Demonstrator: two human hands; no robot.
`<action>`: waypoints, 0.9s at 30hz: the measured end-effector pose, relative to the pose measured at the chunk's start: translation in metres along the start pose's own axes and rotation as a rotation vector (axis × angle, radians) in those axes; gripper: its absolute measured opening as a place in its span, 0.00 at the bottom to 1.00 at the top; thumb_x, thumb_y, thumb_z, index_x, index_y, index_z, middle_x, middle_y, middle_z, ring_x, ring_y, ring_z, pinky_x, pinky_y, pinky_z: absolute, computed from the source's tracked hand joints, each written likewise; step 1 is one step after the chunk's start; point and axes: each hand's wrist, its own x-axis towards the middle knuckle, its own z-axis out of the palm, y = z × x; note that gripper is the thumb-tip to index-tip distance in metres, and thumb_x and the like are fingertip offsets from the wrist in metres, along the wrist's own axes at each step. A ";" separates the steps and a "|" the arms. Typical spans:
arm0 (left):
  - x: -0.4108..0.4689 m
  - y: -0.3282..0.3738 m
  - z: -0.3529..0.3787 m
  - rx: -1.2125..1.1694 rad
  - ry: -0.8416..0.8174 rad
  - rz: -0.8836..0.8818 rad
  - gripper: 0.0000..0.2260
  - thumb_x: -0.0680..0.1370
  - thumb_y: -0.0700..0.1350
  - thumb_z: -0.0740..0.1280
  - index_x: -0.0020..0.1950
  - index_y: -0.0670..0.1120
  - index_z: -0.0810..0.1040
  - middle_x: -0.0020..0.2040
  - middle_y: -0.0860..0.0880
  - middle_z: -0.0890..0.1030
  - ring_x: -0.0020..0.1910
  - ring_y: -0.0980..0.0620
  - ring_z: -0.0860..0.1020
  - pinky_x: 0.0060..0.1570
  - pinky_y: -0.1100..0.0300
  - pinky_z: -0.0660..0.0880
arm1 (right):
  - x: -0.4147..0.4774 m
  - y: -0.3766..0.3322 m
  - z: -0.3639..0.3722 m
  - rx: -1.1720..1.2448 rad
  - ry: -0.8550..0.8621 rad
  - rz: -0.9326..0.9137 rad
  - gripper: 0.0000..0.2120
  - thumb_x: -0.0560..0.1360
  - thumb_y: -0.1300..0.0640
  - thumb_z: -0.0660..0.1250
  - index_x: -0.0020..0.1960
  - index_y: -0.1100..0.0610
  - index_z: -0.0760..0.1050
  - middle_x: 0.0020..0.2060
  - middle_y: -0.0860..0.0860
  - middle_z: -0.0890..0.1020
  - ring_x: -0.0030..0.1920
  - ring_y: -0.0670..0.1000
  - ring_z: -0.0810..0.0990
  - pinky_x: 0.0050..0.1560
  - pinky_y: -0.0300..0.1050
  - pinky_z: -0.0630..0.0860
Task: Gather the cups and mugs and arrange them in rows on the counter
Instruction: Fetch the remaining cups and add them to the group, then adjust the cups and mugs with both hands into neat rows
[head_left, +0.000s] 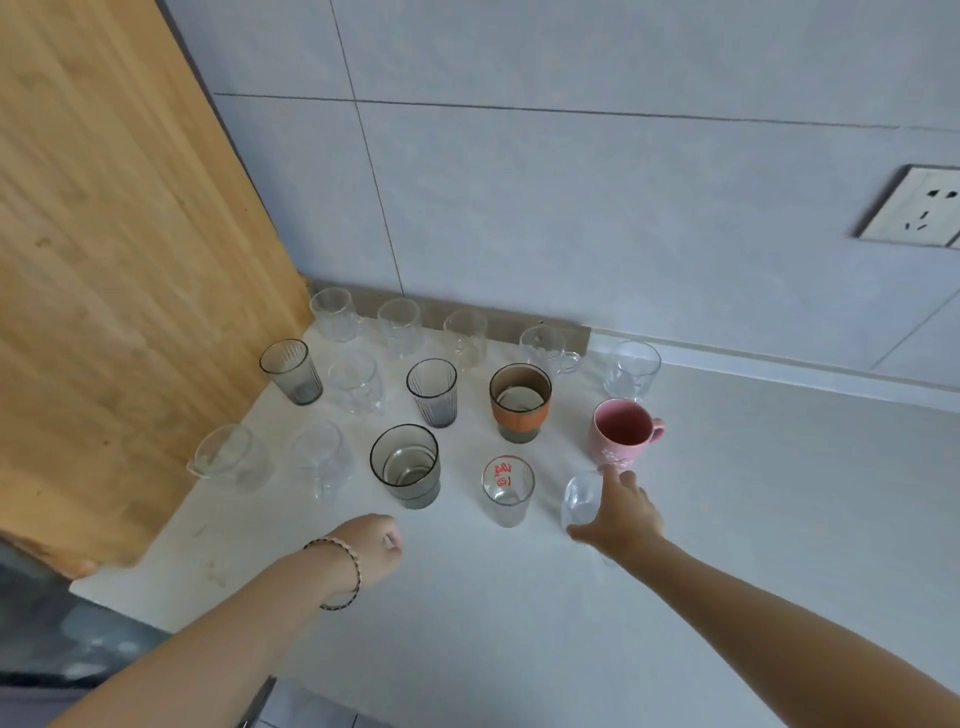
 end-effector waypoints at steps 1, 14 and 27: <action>0.005 0.002 -0.005 0.004 -0.001 0.022 0.05 0.77 0.42 0.58 0.49 0.49 0.73 0.57 0.47 0.77 0.50 0.51 0.73 0.51 0.64 0.68 | 0.000 -0.002 -0.001 -0.025 -0.016 0.011 0.44 0.64 0.46 0.75 0.72 0.54 0.55 0.66 0.54 0.67 0.66 0.56 0.70 0.60 0.49 0.73; 0.053 -0.008 -0.146 0.040 0.086 0.174 0.15 0.80 0.45 0.58 0.65 0.45 0.72 0.67 0.46 0.73 0.65 0.48 0.72 0.63 0.60 0.67 | 0.043 -0.141 -0.067 -0.079 -0.059 -0.329 0.10 0.72 0.54 0.66 0.51 0.56 0.77 0.48 0.53 0.80 0.56 0.55 0.79 0.57 0.46 0.75; 0.223 -0.114 -0.266 0.153 0.170 0.122 0.15 0.79 0.41 0.56 0.65 0.42 0.70 0.57 0.45 0.76 0.55 0.45 0.75 0.50 0.58 0.69 | 0.159 -0.317 -0.019 -0.114 0.015 -0.135 0.21 0.76 0.49 0.62 0.67 0.55 0.68 0.63 0.53 0.75 0.63 0.54 0.74 0.63 0.48 0.73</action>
